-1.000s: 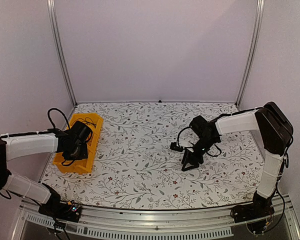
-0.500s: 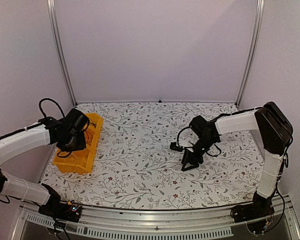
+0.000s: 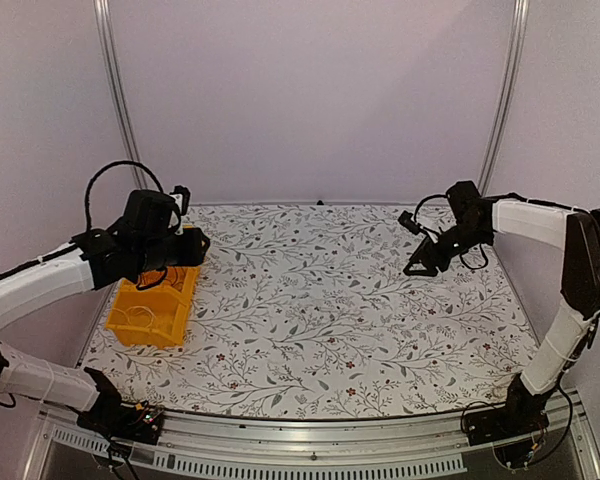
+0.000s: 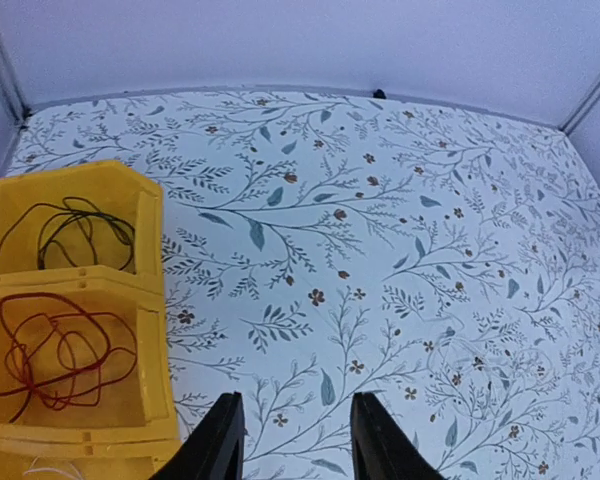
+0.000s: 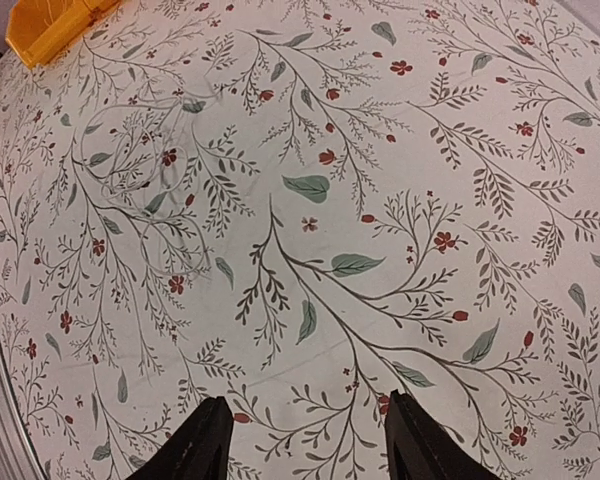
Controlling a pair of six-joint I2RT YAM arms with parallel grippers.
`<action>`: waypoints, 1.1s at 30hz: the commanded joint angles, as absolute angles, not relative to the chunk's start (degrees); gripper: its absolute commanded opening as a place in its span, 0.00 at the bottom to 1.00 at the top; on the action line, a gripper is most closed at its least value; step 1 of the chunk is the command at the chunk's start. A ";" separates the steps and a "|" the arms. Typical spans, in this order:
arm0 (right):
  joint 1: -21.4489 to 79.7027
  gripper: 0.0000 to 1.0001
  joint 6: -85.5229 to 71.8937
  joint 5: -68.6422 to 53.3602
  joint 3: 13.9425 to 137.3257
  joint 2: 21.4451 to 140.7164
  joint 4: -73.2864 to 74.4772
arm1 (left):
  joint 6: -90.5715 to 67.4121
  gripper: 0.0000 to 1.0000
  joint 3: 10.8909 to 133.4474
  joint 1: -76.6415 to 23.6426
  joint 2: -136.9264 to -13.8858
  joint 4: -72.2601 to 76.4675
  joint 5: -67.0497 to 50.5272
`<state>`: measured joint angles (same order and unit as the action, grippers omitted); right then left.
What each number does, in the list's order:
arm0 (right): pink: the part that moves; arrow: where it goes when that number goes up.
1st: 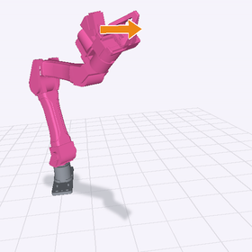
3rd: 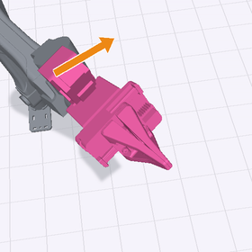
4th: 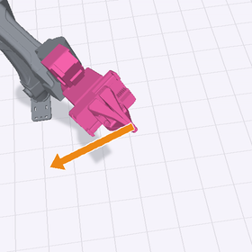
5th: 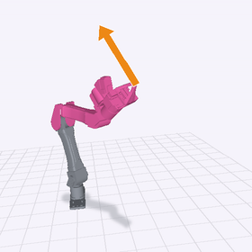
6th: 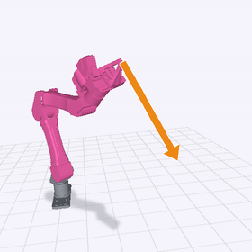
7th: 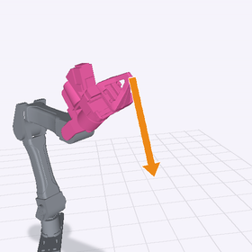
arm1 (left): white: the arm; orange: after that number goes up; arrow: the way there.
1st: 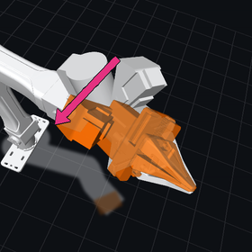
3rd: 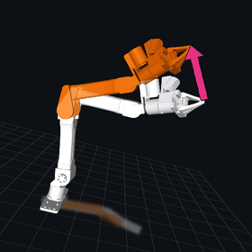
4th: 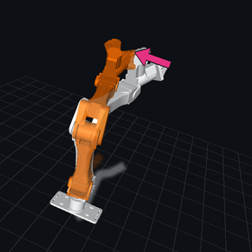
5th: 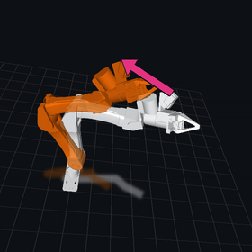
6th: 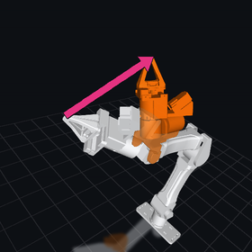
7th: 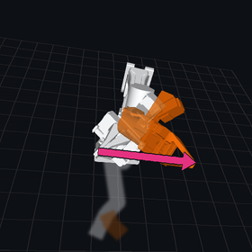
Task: Untangle the cables
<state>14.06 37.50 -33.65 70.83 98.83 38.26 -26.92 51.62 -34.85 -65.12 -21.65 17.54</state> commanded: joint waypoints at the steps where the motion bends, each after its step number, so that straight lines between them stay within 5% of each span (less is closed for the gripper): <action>1: 16.29 0.58 35.66 -35.83 68.39 97.02 37.51 | -20.62 0.41 55.38 -41.30 -79.43 -8.29 7.08; 9: 29.33 0.60 39.56 -24.85 68.13 102.37 34.13 | -28.23 0.44 68.73 -47.77 -103.07 -13.04 4.21; 21: 38.34 0.61 43.38 -18.26 72.25 111.62 28.74 | -39.08 0.45 63.44 -46.82 -106.60 -1.28 -8.84; 24: 38.41 0.49 42.38 -17.58 73.18 112.96 26.75 | -38.57 0.45 63.80 -46.82 -106.45 -2.20 -7.89; 27: 38.41 0.03 42.79 -19.86 74.00 112.83 26.80 | -37.80 0.45 63.87 -46.69 -106.17 -2.73 -6.58; 33: 38.41 0.00 42.21 -23.37 78.15 106.54 33.51 | -37.57 0.45 66.04 -46.88 -108.79 -2.05 -7.66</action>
